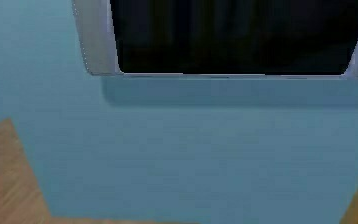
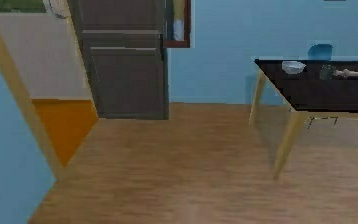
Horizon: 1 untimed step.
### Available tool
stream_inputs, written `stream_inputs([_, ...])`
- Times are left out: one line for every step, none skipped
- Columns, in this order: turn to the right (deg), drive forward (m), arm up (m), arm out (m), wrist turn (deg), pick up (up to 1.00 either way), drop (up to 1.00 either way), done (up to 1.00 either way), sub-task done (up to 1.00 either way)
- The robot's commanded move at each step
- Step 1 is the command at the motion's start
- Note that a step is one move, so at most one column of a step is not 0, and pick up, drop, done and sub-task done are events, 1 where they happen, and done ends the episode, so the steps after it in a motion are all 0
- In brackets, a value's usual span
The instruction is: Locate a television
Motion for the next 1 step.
stream_inputs([-45.0, 0.0, 0.0, 0.0, 0.0, 0.0, 0.0, 0.0, 0.0])
